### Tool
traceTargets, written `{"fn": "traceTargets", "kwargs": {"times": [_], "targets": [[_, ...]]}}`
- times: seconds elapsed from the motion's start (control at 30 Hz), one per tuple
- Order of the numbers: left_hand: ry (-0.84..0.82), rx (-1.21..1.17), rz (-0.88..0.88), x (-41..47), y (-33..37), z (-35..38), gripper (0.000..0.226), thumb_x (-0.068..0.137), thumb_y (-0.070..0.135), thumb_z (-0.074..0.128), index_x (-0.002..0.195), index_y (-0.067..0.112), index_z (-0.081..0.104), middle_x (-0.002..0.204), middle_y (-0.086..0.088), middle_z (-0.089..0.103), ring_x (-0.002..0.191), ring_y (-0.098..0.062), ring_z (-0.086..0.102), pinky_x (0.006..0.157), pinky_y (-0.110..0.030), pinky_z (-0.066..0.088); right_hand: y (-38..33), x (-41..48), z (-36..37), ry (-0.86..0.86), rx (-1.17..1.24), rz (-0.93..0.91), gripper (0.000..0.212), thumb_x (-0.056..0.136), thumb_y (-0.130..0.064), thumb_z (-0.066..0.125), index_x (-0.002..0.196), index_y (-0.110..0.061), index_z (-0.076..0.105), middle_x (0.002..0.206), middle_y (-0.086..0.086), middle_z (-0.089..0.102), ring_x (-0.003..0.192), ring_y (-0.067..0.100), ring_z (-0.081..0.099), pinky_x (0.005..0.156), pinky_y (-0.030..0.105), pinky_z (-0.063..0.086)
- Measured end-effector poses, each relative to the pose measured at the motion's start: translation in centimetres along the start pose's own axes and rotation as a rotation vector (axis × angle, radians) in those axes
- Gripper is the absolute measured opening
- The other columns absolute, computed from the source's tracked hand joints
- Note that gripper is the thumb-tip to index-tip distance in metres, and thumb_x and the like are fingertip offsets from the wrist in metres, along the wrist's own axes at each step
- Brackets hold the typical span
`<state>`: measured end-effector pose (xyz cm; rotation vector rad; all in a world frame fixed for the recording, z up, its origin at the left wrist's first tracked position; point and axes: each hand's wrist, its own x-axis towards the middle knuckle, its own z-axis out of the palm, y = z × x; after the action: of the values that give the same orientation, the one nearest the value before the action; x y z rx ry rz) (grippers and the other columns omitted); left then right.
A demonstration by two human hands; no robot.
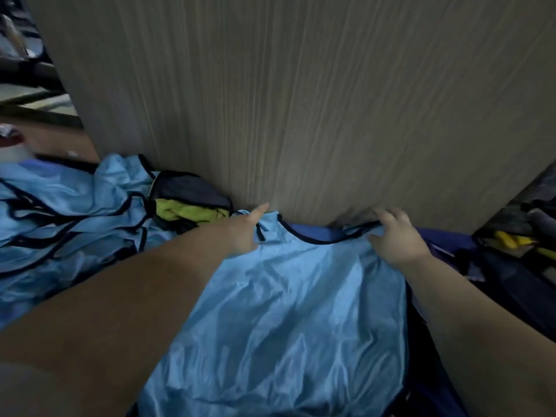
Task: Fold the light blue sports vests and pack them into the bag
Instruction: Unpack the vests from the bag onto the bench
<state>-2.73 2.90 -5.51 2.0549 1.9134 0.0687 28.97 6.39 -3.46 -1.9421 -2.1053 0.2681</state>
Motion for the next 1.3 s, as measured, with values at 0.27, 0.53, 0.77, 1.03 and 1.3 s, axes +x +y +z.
{"fn": "traceTargets", "kwargs": {"times": [0.27,0.53,0.77,1.03,1.3], "targets": [[0.209,0.019,0.099,-4.3,1.5,3.8,0.049,0.092,0.035,0.056,0.139,0.027,0.048,0.149,0.004,0.039,0.137,-0.019,0.035,0.112,-0.038,0.032,-1.6,-4.5,-0.6,0.141,0.124,0.154,0.037,0.09,-0.025,0.064,0.121,-0.01,0.052,0.126,0.017,0.048,0.101,0.034,0.052,0.078,0.034,0.037],[-0.069,0.086,0.146,-12.6,4.0,9.9,0.069,0.092,0.068,0.012,0.153,0.039,0.002,0.161,0.012,-0.012,0.147,-0.011,-0.018,0.119,-0.045,-0.012,-0.6,-13.2,-0.6,-0.242,-0.032,0.351,0.063,0.086,-0.05,0.063,0.128,-0.006,0.048,0.127,0.01,0.059,0.114,0.027,0.057,0.08,0.029,0.042],[0.019,0.118,0.086,-14.8,4.6,10.5,0.062,0.098,0.061,0.022,0.154,0.037,0.007,0.162,0.012,-0.008,0.148,-0.013,-0.016,0.119,-0.051,-0.009,-1.1,-18.1,0.4,-0.188,0.043,0.442,0.078,0.083,-0.058,0.066,0.133,-0.006,0.036,0.13,0.011,0.048,0.109,0.028,0.055,0.072,0.031,0.041],[-0.103,0.081,0.139,-17.1,1.8,9.7,0.106,0.058,0.088,-0.012,0.152,0.04,-0.004,0.16,0.015,-0.013,0.147,-0.009,-0.016,0.118,-0.045,-0.013,-0.3,-17.9,2.6,-0.19,0.213,0.501,0.061,0.074,-0.055,0.072,0.107,-0.01,0.046,0.087,0.005,0.061,0.069,0.022,0.061,0.05,0.027,0.043],[-0.117,0.122,0.076,-17.2,0.8,8.8,0.067,0.097,0.064,0.022,0.153,0.039,-0.004,0.16,0.015,-0.016,0.147,-0.01,-0.017,0.118,-0.051,-0.01,-1.3,-16.9,2.4,-0.192,0.289,0.426,0.03,0.082,-0.038,0.068,0.097,-0.014,0.059,0.091,0.004,0.065,0.081,0.023,0.062,0.073,0.034,0.054]]}}
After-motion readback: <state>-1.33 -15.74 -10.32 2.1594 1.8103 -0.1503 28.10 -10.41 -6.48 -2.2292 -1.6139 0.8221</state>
